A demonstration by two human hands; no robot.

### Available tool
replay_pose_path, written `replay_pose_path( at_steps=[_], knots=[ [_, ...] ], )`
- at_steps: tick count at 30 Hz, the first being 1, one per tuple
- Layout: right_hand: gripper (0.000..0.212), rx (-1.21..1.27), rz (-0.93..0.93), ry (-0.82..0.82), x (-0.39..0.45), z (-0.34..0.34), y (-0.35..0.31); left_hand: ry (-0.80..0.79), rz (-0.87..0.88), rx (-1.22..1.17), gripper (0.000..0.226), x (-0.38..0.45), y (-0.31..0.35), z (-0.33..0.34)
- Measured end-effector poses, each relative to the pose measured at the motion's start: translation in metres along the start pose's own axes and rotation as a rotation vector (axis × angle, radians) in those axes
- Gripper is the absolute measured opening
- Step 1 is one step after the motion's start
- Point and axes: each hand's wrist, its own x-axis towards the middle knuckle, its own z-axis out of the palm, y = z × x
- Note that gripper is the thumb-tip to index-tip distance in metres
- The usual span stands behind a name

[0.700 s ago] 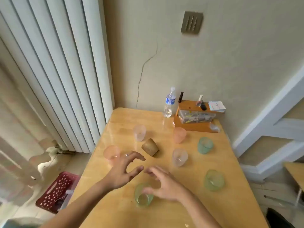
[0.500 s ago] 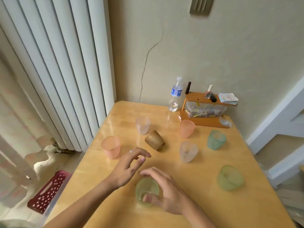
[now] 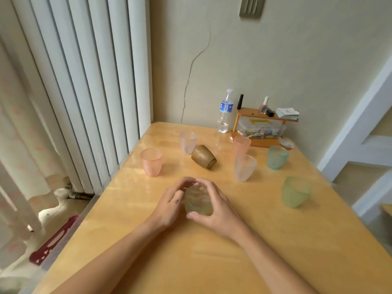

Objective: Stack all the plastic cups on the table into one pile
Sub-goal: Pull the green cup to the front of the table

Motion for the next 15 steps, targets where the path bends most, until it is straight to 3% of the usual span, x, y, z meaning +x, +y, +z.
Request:
replay_pose_path(
  at_steps=[5,8,15],
  knots=[
    [0.104,-0.075,0.067,-0.138,0.004,-0.011,-0.008,-0.133,0.008,-0.028,0.08,-0.014,0.003,-0.004],
    [0.11,-0.068,0.068,-0.264,0.008,-0.027,-0.008,-0.236,-0.032,-0.035,0.087,-0.019,0.0,-0.003],
    [0.079,0.069,0.179,-0.005,0.032,-0.083,0.018,-0.18,-0.055,0.118,0.109,-0.009,0.002,0.003]
  ],
)
